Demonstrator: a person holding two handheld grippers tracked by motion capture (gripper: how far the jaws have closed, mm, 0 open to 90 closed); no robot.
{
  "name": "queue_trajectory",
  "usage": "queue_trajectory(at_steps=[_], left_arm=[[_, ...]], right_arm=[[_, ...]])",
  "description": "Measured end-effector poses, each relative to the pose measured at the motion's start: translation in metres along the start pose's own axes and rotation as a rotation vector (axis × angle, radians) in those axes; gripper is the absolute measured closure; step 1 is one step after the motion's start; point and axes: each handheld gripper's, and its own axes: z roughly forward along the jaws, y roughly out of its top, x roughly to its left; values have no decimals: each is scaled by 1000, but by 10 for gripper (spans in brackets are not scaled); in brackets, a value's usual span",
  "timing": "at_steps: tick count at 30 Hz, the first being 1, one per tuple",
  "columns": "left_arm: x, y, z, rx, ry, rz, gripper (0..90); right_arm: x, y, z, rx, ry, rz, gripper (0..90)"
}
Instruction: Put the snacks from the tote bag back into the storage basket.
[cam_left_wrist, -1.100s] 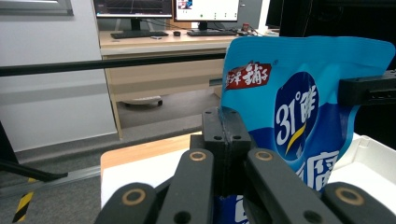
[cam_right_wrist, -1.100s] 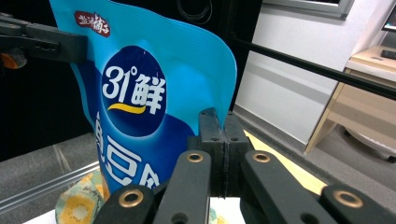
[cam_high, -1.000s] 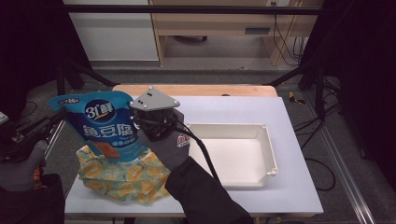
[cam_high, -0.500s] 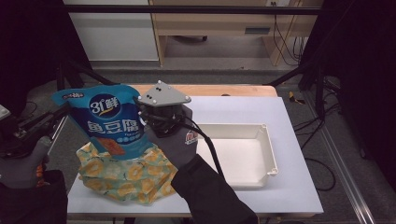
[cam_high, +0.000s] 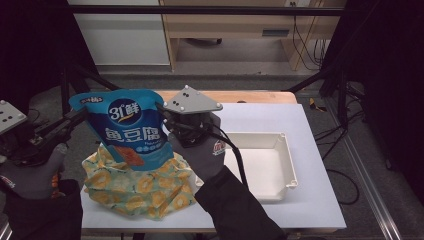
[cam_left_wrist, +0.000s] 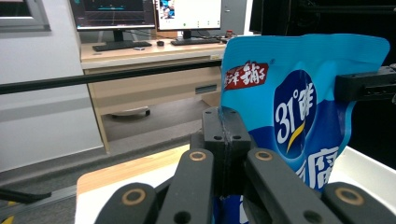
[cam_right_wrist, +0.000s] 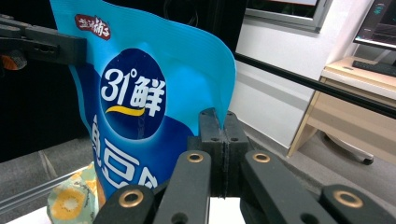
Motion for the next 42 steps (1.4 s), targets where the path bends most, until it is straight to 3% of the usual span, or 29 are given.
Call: queue_trajectory(at_steps=[9,27,28,32,42], left_arm=[[-10,0,10,-3,-29,3,900],[-44,2,34,-11,-108,19,900],[-49,4,37,-21,-110,40,900],[-62,5,43,-5,-124,48,900],[-90,5,59,-2,-181,48,900]], right_arm=[[-11,-5,-14,-1,-15,7,900],[-36,-16,-50,-4,-58,20,900],[-39,-18,-55,-4,-66,21,900],[-46,-22,-65,-5,-85,32,900],[-61,-33,-97,-9,-127,40,900]])
